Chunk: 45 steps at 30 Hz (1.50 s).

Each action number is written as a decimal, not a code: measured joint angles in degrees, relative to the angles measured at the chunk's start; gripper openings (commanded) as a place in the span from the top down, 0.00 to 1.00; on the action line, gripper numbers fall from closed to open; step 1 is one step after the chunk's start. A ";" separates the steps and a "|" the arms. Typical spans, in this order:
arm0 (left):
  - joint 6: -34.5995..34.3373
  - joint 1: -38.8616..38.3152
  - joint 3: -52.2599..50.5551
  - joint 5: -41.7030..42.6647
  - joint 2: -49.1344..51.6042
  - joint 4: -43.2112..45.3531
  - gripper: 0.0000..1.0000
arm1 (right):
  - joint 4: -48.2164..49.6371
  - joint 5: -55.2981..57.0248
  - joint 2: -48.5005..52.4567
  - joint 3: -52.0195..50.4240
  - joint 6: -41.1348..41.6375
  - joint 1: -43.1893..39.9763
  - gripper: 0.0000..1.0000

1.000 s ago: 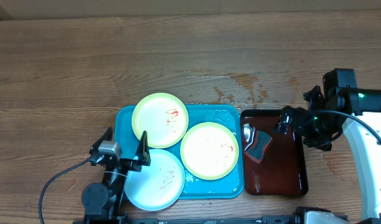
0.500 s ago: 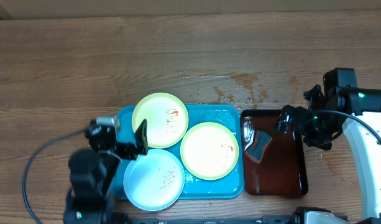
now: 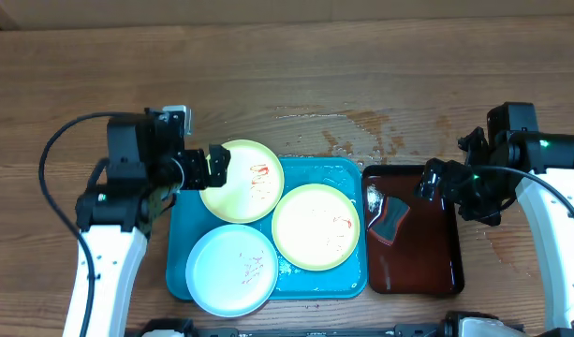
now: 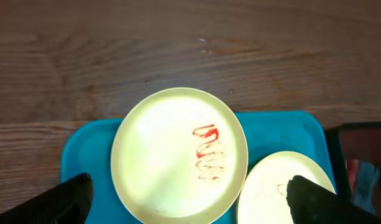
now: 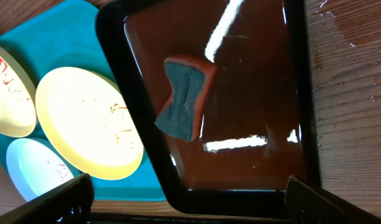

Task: Clean dirty plates on tray and stack at the side
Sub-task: 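Move the left gripper to the rim of the top-left cream plate, then lower the right gripper onto the green sponge and pinch it closed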

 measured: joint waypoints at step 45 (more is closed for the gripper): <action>1.53 -0.04 0.31 1.07 3.28 -1.01 0.00 | 17.07 4.13 12.96 -11.67 35.56 22.69 0.21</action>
